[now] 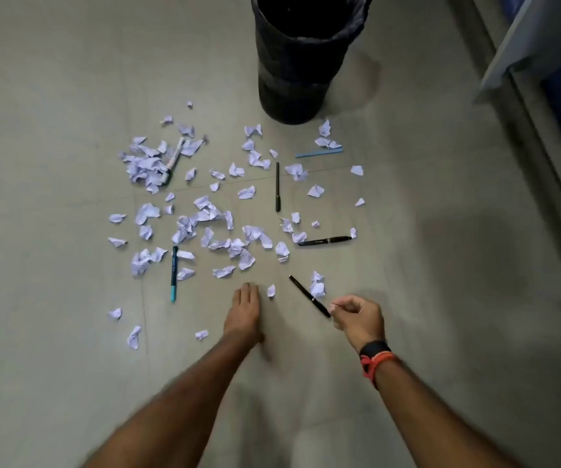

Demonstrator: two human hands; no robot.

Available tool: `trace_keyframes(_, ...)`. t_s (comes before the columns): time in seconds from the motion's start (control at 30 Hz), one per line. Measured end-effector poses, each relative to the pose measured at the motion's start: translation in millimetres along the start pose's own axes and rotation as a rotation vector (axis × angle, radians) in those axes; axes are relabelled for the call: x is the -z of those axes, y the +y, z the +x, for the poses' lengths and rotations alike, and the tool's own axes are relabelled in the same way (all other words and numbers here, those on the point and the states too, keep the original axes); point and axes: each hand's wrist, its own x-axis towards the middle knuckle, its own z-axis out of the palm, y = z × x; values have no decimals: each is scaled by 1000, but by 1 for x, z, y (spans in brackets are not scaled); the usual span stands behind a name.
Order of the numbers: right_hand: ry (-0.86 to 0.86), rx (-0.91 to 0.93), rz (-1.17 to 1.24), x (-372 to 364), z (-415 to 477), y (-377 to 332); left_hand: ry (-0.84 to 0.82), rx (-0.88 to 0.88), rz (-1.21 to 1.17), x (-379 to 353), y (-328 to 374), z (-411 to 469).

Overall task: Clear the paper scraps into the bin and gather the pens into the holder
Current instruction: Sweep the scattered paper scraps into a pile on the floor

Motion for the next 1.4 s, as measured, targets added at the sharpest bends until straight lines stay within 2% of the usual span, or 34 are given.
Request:
trace_keyframes(0.13, 300, -57, -77, -22, 24, 7, 81, 172, 134, -27, 14, 19)
trace_keyframes(0.23, 350, -37, -120, -33, 44, 10, 55, 204, 164, -34, 19, 24)
trace_keyframes(0.37, 246, -70, -338, -45, 65, 15, 60, 206, 113, -37, 17, 30)
trace_keyframes(0.7, 169, 50, -427, -72, 80, 15, 55, 219, 29, -37, 18, 31)
trace_keyframes(0.9, 166, 79, -268, -87, 97, -2, 77, 223, 8, -39, 17, 31)
trace_keyframes(1.03, -19, 24, -27, -113, 103, -24, 99, 237, 9, -41, 18, 34)
trace_keyframes(1.1, 0, 27, 38, -114, 101, -29, 93, 230, 12, -41, 17, 35)
trace_keyframes(1.17, 129, 23, -19, -103, 100, -25, 92, 221, 24, -41, 16, 35)
trace_keyframes(1.23, 169, 24, -153, -93, 99, -17, 102, 227, 29, -40, 17, 34)
trace_keyframes(1.33, 64, 100, -343, -103, 100, -13, 115, 240, 44, -40, 19, 34)
trace_keyframes(1.4, -96, 196, -432, -120, 99, -16, 111, 242, 31, -41, 19, 35)
